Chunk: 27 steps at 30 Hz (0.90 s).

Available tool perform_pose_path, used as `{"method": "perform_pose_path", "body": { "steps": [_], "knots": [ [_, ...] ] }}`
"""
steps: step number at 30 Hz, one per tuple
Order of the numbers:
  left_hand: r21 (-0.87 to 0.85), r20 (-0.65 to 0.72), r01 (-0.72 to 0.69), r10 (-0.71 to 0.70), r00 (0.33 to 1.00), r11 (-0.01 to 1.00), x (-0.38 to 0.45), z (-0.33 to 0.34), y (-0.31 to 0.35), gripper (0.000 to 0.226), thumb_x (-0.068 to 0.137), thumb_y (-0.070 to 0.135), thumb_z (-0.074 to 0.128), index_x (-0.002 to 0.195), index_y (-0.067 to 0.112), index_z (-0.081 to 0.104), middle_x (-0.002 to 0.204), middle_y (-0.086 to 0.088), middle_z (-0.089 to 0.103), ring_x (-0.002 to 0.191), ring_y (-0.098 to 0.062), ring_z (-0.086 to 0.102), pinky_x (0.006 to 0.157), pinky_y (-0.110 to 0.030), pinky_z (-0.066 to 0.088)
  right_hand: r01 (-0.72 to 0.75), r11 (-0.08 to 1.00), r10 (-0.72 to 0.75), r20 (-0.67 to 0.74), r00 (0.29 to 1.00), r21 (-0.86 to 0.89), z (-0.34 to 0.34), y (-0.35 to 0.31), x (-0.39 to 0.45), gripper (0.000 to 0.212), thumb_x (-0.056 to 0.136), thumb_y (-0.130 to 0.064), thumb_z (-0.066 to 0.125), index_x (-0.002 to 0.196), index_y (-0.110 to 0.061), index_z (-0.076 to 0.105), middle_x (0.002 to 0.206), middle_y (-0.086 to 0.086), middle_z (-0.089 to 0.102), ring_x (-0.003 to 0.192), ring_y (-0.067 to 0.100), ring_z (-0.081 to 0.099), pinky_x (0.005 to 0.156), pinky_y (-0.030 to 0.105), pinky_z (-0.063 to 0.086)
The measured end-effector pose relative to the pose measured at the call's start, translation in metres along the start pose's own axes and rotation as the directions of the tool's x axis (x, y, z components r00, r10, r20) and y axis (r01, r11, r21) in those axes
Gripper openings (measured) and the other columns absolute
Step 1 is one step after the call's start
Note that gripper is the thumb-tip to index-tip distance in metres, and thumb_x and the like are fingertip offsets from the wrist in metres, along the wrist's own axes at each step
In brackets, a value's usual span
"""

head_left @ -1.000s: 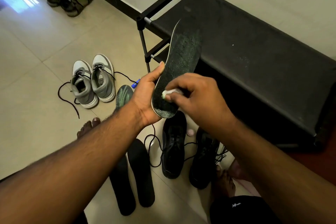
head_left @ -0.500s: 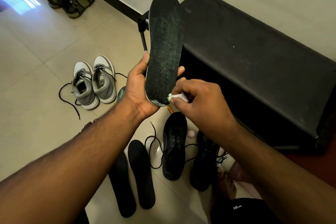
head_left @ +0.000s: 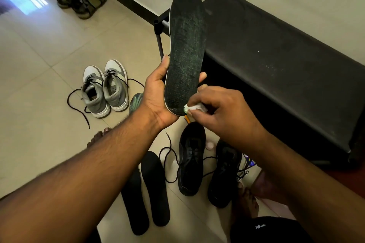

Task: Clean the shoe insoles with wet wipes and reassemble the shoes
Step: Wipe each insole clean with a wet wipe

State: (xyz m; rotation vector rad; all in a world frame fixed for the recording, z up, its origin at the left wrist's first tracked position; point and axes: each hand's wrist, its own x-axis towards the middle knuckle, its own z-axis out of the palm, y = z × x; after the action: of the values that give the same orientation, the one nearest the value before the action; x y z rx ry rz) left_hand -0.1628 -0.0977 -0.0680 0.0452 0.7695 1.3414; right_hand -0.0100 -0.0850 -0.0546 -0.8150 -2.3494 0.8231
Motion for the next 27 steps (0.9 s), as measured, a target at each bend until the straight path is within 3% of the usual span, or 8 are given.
{"method": "perform_pose_path", "body": {
  "steps": [7,10,13,17,21,24,27],
  "knots": [
    [-0.008,-0.025,0.071,-0.071,0.997,0.997,0.000,-0.004,-0.016,0.059,0.096,0.055,0.049,0.098,0.002,0.074,0.100,-0.017,0.068,0.098,-0.029,0.063,0.092,-0.044,0.051,0.111,0.993,-0.111,0.007,0.994,0.034,0.009,-0.016,0.001,0.011,0.080,-0.006,0.072,0.091,-0.008,0.073,0.085,0.000,0.068,0.079,0.010,0.063,0.072,0.028,0.053],
    [0.013,-0.025,0.067,-0.067,0.997,0.998,0.000,-0.003,-0.013,0.059,0.097,0.057,0.045,0.107,0.004,0.071,0.102,-0.016,0.067,0.098,-0.027,0.063,0.090,-0.041,0.053,0.115,0.993,-0.114,0.077,0.990,-0.013,0.003,-0.008,0.001,0.010,0.080,-0.010,0.068,0.089,-0.011,0.072,0.086,-0.001,0.066,0.079,0.012,0.063,0.069,0.035,0.055],
    [0.022,-0.040,0.053,-0.053,0.998,0.998,-0.001,-0.001,-0.009,0.061,0.097,0.059,0.042,0.115,0.006,0.066,0.101,-0.016,0.068,0.093,-0.026,0.067,0.077,-0.041,0.061,0.084,0.993,-0.071,0.154,0.986,-0.081,-0.003,0.005,0.003,0.010,0.078,-0.012,0.067,0.087,-0.014,0.071,0.084,-0.002,0.065,0.077,0.014,0.062,0.064,0.041,0.055],
    [-0.001,-0.047,0.055,-0.055,0.997,0.998,-0.001,-0.001,-0.008,0.062,0.097,0.059,0.041,0.122,0.006,0.063,0.104,-0.016,0.066,0.094,-0.027,0.066,0.068,-0.042,0.061,0.063,0.996,-0.056,0.109,0.992,-0.062,-0.004,0.010,0.003,0.008,0.076,-0.010,0.068,0.083,-0.013,0.071,0.079,-0.007,0.061,0.072,0.005,0.056,0.063,0.027,0.049],
    [-0.011,-0.028,0.084,-0.085,0.996,0.996,-0.001,-0.001,-0.014,0.063,0.098,0.058,0.043,0.110,0.001,0.066,0.103,-0.018,0.065,0.096,-0.028,0.064,0.084,-0.044,0.058,0.078,0.996,-0.080,0.065,0.995,0.030,0.000,-0.003,0.005,0.008,0.079,-0.009,0.072,0.086,-0.012,0.072,0.082,-0.002,0.066,0.075,0.008,0.061,0.068,0.019,0.048],
    [0.009,-0.021,0.077,-0.076,0.997,0.997,-0.001,-0.001,-0.013,0.063,0.097,0.059,0.042,0.113,0.003,0.065,0.104,-0.018,0.065,0.097,-0.027,0.064,0.081,-0.042,0.059,0.078,0.997,-0.077,0.102,0.992,-0.012,-0.005,0.005,0.005,0.008,0.079,-0.009,0.071,0.085,-0.013,0.072,0.082,-0.005,0.066,0.074,0.001,0.057,0.069,0.011,0.043],
    [0.031,-0.026,0.008,-0.007,1.000,0.999,0.002,-0.003,-0.006,0.058,0.098,0.057,0.039,0.118,0.008,0.064,0.106,-0.016,0.065,0.094,-0.029,0.067,0.079,-0.044,0.059,0.032,0.993,-0.014,0.160,0.987,-0.112,-0.017,0.022,0.003,0.007,0.078,-0.009,0.070,0.082,-0.015,0.071,0.082,-0.006,0.066,0.075,0.004,0.058,0.068,0.019,0.046]
  ]
}}
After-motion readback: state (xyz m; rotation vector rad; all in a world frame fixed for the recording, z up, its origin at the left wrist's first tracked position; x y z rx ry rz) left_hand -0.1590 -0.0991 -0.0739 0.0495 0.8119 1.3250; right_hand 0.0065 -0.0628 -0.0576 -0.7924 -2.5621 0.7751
